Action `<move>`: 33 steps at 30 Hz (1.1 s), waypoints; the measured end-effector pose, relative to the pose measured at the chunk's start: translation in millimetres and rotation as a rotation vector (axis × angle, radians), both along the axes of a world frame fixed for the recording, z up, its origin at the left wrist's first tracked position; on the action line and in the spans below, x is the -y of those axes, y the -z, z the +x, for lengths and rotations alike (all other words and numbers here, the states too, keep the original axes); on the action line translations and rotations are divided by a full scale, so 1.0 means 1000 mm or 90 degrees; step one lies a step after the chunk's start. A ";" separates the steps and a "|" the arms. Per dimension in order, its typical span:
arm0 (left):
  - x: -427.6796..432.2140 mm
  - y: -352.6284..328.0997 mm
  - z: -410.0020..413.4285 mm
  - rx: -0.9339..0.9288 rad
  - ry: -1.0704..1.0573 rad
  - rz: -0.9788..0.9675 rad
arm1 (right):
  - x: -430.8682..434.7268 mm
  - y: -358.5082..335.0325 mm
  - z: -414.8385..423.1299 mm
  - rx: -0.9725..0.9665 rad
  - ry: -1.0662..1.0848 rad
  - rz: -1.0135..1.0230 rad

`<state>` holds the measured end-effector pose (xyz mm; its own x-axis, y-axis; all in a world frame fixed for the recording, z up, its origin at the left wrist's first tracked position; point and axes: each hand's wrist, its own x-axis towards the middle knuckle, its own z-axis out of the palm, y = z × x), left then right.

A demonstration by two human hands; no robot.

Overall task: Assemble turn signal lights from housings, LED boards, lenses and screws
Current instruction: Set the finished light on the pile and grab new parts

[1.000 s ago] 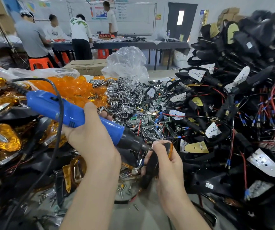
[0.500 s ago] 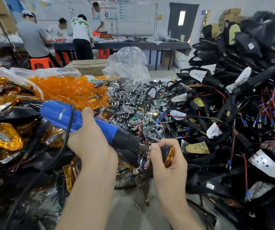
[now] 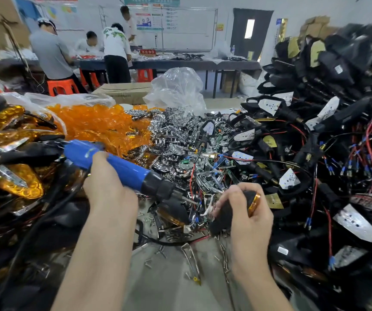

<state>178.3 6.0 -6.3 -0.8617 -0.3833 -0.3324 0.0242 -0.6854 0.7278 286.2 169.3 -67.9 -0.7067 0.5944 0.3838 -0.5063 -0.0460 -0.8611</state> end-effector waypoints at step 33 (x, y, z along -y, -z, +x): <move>0.187 -0.228 0.041 -0.430 -0.096 -1.106 | 0.170 -0.226 -0.027 -0.018 -0.455 -0.181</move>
<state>219.1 -181.3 221.5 -0.5952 0.0486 0.8021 0.5515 0.7506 0.3638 259.5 -0.6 157.8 -0.9485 0.0762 0.3076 -0.2919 -0.5879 -0.7544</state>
